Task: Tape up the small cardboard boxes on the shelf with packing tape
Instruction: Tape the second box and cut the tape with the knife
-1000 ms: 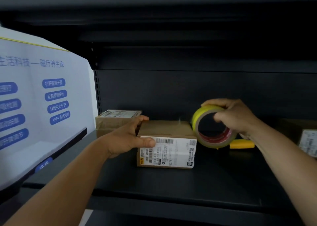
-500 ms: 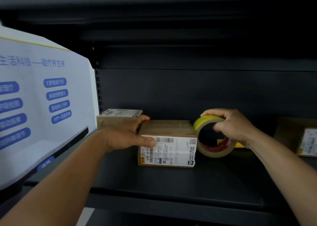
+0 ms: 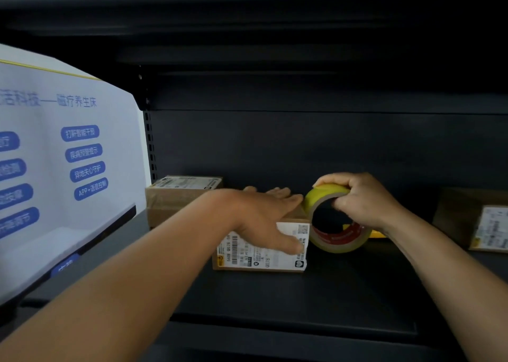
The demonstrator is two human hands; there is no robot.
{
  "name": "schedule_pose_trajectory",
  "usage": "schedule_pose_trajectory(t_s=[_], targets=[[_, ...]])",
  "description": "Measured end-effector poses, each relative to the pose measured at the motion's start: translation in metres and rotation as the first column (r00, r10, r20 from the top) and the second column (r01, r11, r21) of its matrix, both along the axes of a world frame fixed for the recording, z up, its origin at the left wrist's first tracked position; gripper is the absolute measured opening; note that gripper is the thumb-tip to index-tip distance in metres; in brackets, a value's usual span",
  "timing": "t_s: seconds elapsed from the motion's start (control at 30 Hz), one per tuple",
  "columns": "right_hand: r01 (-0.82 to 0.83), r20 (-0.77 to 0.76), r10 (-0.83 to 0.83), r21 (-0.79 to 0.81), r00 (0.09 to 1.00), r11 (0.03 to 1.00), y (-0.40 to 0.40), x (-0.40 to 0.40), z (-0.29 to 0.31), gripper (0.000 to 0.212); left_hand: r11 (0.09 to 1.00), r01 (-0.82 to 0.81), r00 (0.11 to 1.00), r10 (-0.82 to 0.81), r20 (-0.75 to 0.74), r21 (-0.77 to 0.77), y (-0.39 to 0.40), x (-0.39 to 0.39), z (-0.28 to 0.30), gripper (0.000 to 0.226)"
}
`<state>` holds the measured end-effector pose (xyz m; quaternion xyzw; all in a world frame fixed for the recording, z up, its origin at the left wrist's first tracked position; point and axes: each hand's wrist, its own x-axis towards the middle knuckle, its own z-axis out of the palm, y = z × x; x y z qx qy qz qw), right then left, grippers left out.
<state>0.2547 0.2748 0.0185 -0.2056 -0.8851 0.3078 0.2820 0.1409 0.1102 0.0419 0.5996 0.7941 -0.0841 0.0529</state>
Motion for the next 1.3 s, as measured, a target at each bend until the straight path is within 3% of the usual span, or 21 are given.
schedule_pose_trajectory(t_s=[0.23, 0.6, 0.8, 0.97, 1.03, 1.13, 1.2, 1.3], targets=[[0.024, 0.013, -0.025, 0.014, 1.0, 1.0, 0.001, 0.003, -0.003, 0.045, 0.998, -0.009, 1.0, 0.011, -0.021, 0.059, 0.031, 0.0, 0.002, 0.105], [0.12, 0.352, -0.168, 0.156, 0.921, 0.981, 0.003, 0.009, 0.005, 0.054, 0.995, -0.047, 0.998, 0.042, 0.057, 0.086, 0.028, -0.004, -0.002, 0.106], [0.1, 0.394, -0.162, 0.172, 0.905, 0.98, 0.004, 0.009, 0.007, 0.052, 0.997, -0.058, 0.996, 0.053, 0.072, 0.06, 0.029, -0.005, -0.001, 0.104], [0.042, 0.39, -0.108, 0.174, 0.915, 0.984, 0.002, 0.013, 0.008, 0.041, 0.974, -0.199, 0.937, 0.157, 0.312, 0.106, 0.034, 0.001, 0.01, 0.089], [0.019, 0.395, -0.101, 0.205, 0.913, 0.979, 0.0, 0.013, 0.008, 0.034, 0.964, -0.23, 0.94, 0.185, 0.285, 0.133, 0.043, 0.005, 0.012, 0.082], [0.009, 0.405, -0.105, 0.233, 0.908, 0.972, 0.001, 0.013, 0.009, 0.029, 0.975, -0.156, 0.968, 0.119, 0.223, 0.157, 0.056, 0.002, 0.011, 0.071], [-0.01, 0.404, -0.093, 0.245, 0.91, 0.97, 0.003, 0.012, 0.008, 0.031, 0.973, -0.123, 0.945, 0.054, 0.321, 0.197, 0.059, -0.002, 0.008, 0.053], [-0.014, 0.356, -0.062, 0.209, 0.933, 0.978, 0.008, 0.014, 0.005, 0.032, 0.96, -0.125, 0.884, -0.006, 0.467, 0.249, 0.057, -0.003, 0.003, 0.048]])
